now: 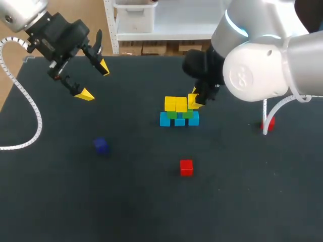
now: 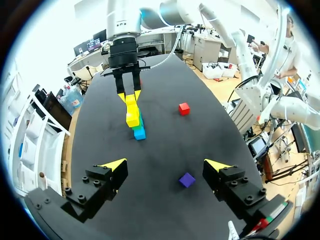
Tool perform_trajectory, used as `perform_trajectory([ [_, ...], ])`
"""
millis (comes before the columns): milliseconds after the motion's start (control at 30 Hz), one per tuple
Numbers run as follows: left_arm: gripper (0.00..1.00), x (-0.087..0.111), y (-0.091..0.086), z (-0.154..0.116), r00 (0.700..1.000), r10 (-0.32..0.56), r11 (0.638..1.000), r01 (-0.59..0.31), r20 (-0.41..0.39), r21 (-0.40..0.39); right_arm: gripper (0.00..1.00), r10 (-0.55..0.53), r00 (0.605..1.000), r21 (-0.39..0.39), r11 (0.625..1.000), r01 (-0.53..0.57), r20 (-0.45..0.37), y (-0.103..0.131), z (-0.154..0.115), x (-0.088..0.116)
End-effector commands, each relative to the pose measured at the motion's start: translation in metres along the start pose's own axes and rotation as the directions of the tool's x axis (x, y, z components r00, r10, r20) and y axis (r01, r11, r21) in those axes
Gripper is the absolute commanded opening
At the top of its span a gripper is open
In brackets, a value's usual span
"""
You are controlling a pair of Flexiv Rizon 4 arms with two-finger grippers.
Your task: Place the blue cubes, place green cubes on the blue cubes, place the yellow cubes on the green cubes, then place the red cubes on the yellow cubes, and place purple cube on the red cubes.
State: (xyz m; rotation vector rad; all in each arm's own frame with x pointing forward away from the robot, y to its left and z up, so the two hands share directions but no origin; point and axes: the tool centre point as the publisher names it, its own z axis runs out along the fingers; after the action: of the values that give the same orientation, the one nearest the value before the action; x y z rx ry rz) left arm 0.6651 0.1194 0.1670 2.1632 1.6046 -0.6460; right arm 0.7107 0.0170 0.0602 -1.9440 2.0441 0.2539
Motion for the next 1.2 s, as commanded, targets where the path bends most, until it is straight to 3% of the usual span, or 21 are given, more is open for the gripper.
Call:
perform_trajectory([
  [33, 1.0, 0.0011, 0.0008, -0.0004, 1.0, 0.003, 1.0, -0.003, 0.001, 0.001, 0.0, 0.0, 1.0, -0.007, 1.0, 0.0, 0.006, -0.0019, 0.0018, -0.0001],
  [1200, 1.0, 0.0011, 0.0008, -0.0004, 1.0, 0.003, 1.0, -0.003, 0.001, 0.001, 0.0, 0.002, 1.0, -0.02, 1.0, -0.001, 0.011, -0.0007, 0.0077, -0.0011],
])
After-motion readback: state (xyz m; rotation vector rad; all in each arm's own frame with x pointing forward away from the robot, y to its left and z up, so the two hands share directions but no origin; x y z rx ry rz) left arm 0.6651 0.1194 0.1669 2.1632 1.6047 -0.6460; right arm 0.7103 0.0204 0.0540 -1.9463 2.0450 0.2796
